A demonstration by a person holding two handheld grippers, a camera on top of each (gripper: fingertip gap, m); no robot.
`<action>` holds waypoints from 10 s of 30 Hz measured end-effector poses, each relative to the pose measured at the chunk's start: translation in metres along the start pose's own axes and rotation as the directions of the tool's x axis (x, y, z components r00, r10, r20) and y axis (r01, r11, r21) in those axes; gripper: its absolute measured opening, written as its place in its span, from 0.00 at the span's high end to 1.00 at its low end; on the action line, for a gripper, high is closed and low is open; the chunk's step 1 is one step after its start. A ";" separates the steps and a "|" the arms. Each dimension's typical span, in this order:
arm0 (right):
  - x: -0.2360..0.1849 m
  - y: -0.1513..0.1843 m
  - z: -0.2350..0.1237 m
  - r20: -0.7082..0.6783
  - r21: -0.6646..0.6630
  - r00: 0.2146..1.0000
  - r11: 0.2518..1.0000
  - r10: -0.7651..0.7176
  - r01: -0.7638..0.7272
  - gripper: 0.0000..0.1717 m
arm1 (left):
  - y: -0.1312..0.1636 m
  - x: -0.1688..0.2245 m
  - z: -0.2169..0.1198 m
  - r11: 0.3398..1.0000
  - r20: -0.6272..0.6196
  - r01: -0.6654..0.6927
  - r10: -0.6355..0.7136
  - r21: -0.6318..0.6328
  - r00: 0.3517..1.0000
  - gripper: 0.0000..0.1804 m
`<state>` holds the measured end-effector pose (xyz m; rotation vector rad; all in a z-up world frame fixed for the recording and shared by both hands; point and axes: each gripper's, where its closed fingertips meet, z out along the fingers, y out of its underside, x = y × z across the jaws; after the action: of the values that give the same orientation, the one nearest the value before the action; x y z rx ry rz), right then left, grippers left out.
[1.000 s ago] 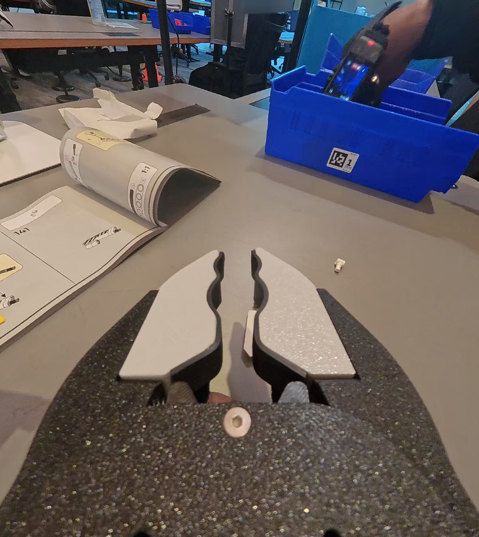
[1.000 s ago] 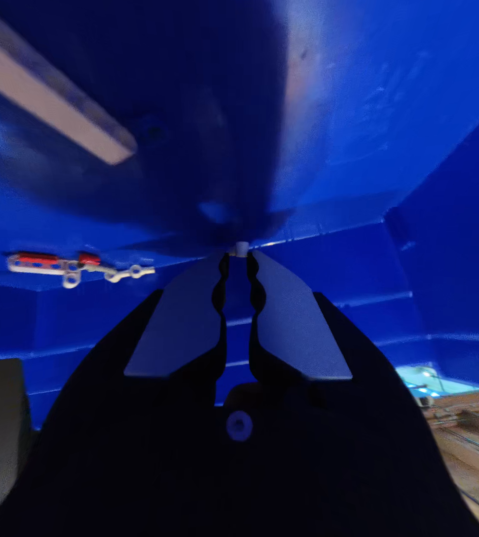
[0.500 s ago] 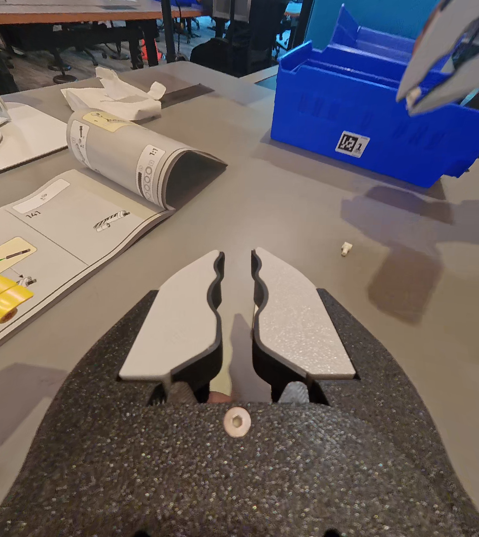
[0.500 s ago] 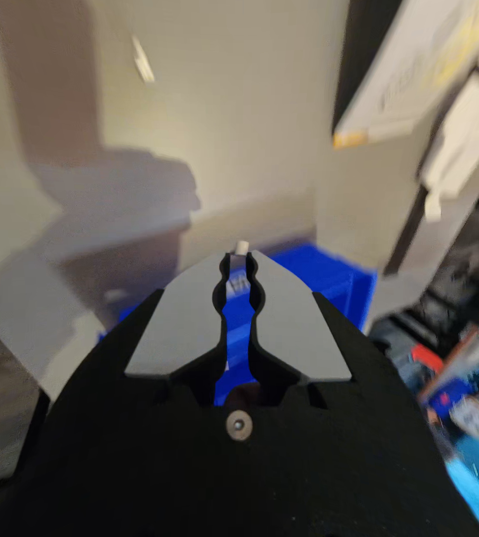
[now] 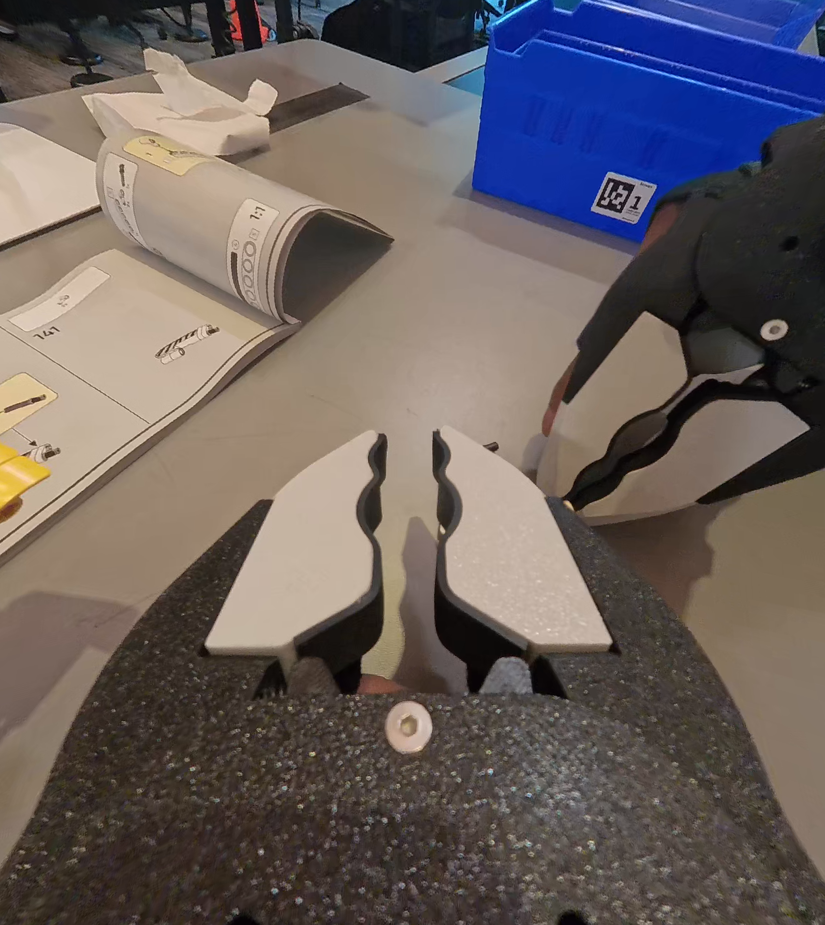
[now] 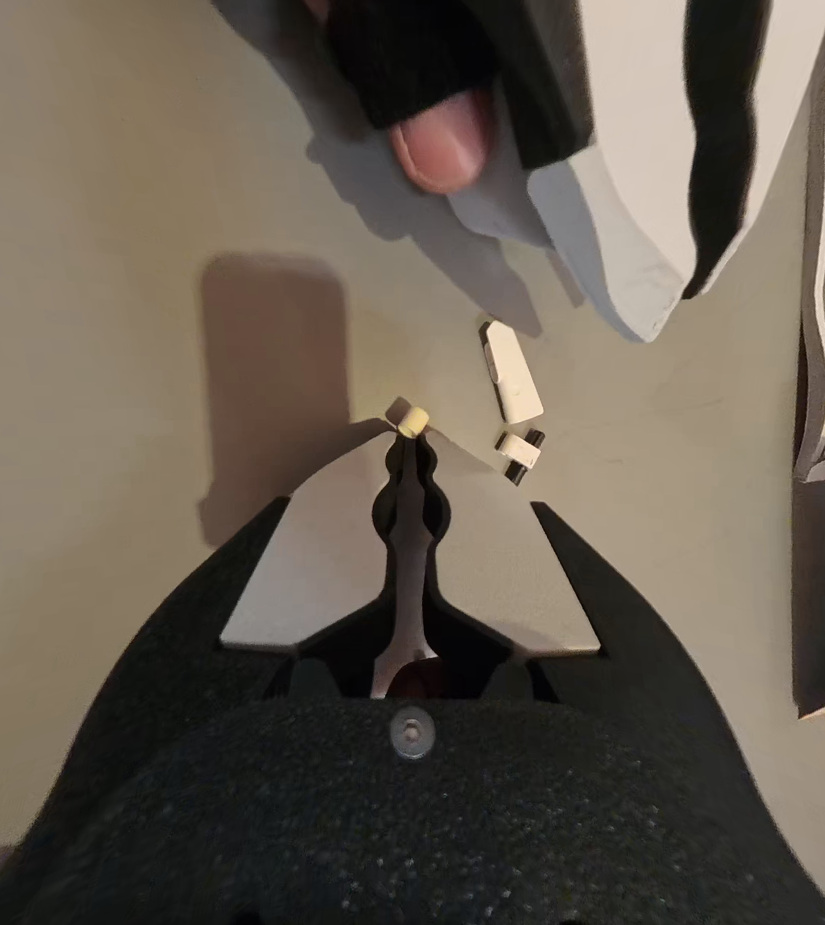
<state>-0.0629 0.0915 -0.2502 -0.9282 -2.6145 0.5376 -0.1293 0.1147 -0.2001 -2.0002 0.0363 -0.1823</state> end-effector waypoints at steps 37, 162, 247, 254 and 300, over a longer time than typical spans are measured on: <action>0.045 -0.011 0.008 0.165 0.118 0.985 0.993 -0.051 0.031 0.94 | -0.013 -0.014 -0.008 0.991 -0.003 0.090 -0.090 0.098 0.996 0.90; 0.016 -0.014 -0.007 0.111 0.284 0.915 0.870 0.388 -0.403 0.96 | 0.042 0.026 0.010 0.212 0.041 -0.861 0.975 -0.462 0.217 0.96; 0.011 -0.015 -0.028 0.200 0.400 0.947 0.861 0.252 -0.314 0.96 | 0.028 0.044 0.011 0.355 0.088 -0.907 0.935 -0.228 0.344 0.96; 0.008 -0.017 -0.027 0.203 0.396 0.946 0.862 0.253 -0.316 0.96 | 0.033 0.043 0.014 0.332 0.082 -0.904 0.943 -0.271 0.321 0.96; 0.021 -0.021 -0.028 0.130 0.489 0.924 0.788 0.359 -0.374 0.95 | 0.032 0.041 0.010 0.482 0.094 -0.836 0.875 -0.262 0.475 0.96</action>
<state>-0.0779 0.0970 -0.2132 -1.2407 -2.1270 1.2747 -0.0859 0.1059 -0.2287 -1.9188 0.9582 0.7393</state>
